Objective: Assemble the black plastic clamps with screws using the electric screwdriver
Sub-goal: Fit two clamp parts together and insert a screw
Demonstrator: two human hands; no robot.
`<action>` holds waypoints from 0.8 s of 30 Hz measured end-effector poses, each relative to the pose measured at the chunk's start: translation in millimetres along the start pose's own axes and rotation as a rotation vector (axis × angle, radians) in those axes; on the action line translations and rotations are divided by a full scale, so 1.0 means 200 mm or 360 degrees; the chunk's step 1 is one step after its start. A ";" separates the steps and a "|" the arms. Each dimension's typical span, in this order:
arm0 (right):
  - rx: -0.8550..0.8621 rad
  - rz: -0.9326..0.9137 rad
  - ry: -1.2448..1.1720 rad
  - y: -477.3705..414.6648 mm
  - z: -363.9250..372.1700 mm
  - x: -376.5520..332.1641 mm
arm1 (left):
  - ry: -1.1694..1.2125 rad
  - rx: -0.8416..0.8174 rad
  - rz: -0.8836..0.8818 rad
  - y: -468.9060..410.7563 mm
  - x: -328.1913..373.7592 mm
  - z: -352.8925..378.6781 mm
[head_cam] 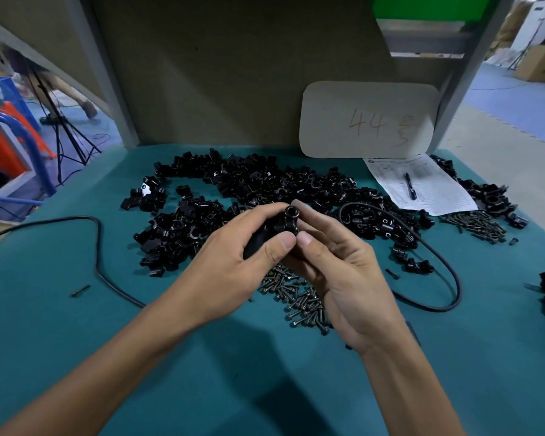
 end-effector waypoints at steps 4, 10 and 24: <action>0.0002 -0.0006 0.0028 0.01 0.01 -0.02 | -0.0029 -0.0092 0.0010 -0.01 0.01 0.00; -0.0031 0.0003 -0.0011 0.01 0.01 -0.03 | 0.0027 -0.0164 0.0006 -0.01 0.01 0.01; -0.0017 -0.0001 0.0038 0.02 0.00 -0.03 | 0.0075 -0.0136 0.0063 -0.01 0.03 0.02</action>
Point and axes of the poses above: each hand's wrist, its own y-axis away from the middle knuckle, its own z-axis out of the palm, x = y × z, the point moved 8 cm from there along -y, towards the middle knuckle, and after that the axes turned 14 degrees about y, right-handed, at the moved point
